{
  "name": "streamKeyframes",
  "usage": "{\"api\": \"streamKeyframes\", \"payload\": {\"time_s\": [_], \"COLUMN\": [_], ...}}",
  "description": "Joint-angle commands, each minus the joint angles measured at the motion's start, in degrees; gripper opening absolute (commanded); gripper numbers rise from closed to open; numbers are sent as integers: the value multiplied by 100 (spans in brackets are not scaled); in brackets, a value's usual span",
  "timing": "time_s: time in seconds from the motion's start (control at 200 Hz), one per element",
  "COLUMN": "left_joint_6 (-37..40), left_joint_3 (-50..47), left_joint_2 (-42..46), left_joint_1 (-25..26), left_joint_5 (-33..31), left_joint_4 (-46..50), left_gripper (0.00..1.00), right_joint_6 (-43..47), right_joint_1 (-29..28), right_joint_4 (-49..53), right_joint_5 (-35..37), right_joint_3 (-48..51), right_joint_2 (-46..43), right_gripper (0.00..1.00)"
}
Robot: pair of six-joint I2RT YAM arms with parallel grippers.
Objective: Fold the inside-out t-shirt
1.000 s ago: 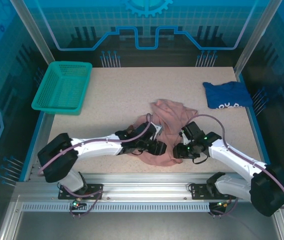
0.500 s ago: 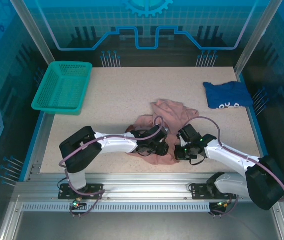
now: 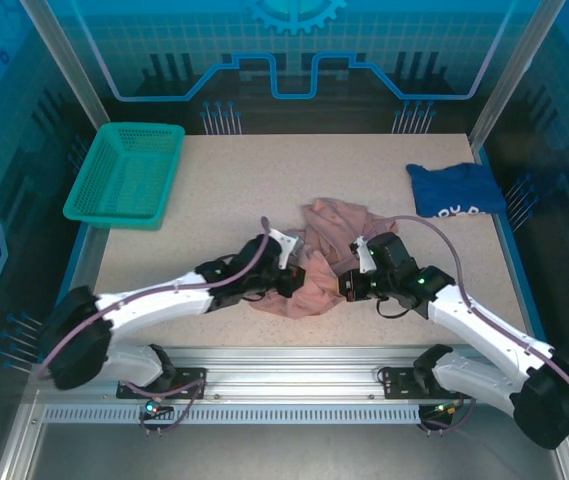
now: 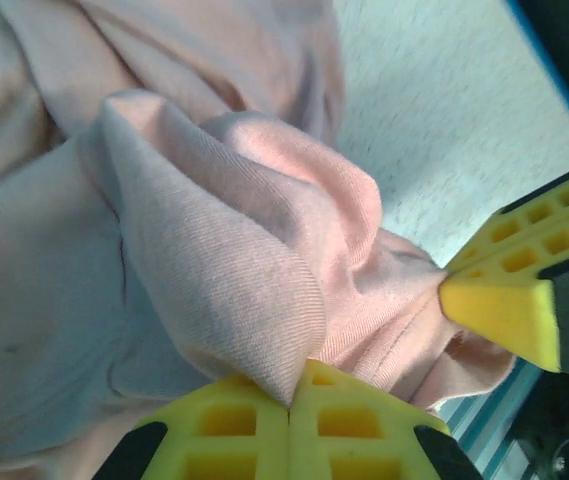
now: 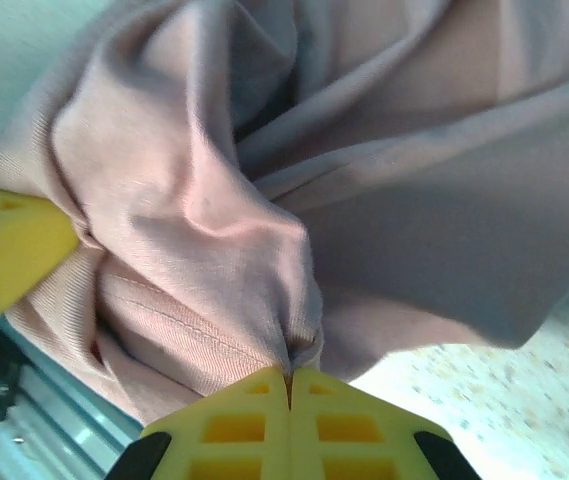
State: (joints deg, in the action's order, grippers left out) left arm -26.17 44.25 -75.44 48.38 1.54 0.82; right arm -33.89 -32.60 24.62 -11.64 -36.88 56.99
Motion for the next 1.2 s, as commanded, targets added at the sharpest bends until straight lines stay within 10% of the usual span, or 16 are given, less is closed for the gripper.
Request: {"api": "streamKeyframes", "payload": {"time_s": [0.0, 0.485, 1.196], "left_joint_6": [557, 782, 613], "left_joint_3": [-478, -1070, -1173], "left_joint_2": [778, 153, -51], "left_joint_1": [-496, -968, -955], "left_joint_5": [69, 714, 984], "left_joint_4": [63, -826, -899], "left_gripper": [0, 0, 13], "right_joint_6": [-522, 583, 2360], "right_joint_1": [-24, -980, -1429], "right_joint_4": [-774, -185, 330], "right_joint_5": [-294, 1220, 932], "right_joint_3": [137, -721, -1319], "right_joint_2": [-60, 1837, 2410], "right_gripper": [0, 15, 43]}}
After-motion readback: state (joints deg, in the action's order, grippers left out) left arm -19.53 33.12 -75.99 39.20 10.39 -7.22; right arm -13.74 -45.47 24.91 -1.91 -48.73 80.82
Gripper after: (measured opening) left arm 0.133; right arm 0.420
